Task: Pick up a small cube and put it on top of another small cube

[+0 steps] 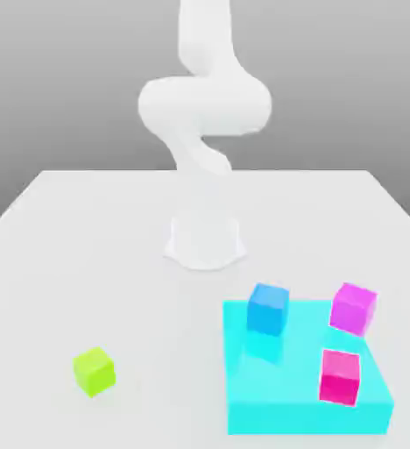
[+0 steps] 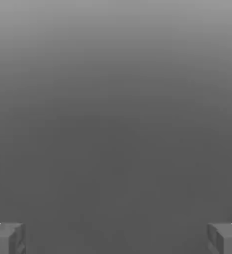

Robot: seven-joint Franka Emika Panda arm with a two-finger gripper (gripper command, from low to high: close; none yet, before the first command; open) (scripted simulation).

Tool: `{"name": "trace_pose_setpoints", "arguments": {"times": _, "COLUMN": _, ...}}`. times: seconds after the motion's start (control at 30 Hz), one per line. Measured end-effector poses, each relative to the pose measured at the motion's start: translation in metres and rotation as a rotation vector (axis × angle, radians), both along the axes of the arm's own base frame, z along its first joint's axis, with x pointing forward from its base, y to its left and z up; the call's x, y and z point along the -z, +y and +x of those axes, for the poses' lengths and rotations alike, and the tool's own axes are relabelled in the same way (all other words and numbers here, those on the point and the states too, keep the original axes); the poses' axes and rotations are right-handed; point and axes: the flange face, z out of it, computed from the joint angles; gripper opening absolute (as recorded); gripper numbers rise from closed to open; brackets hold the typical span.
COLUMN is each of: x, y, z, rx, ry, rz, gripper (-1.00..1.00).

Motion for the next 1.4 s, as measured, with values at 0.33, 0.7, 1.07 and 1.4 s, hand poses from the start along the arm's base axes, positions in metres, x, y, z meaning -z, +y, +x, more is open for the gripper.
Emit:
{"name": "trace_pose_setpoints", "arguments": {"times": 0.33, "x": 0.21, "y": -0.081, "z": 0.071, "rx": 0.314, "ry": 0.301, "rz": 0.106, "gripper": 0.0}}
{"name": "trace_pose_setpoints", "arguments": {"times": 0.7, "x": 0.435, "y": -0.153, "z": 0.017, "rx": 0.661, "ry": 0.61, "rz": 0.276, "gripper": 0.0}}
{"name": "trace_pose_setpoints", "arguments": {"times": 1.07, "x": 0.535, "y": -0.154, "z": -0.003, "rx": 0.717, "ry": 0.669, "rz": 0.311, "gripper": -1.0}}
{"name": "trace_pose_setpoints", "arguments": {"times": 1.4, "x": 0.48, "y": -0.151, "z": -0.003, "rx": 0.713, "ry": 0.67, "rz": 0.31, "gripper": -1.0}}
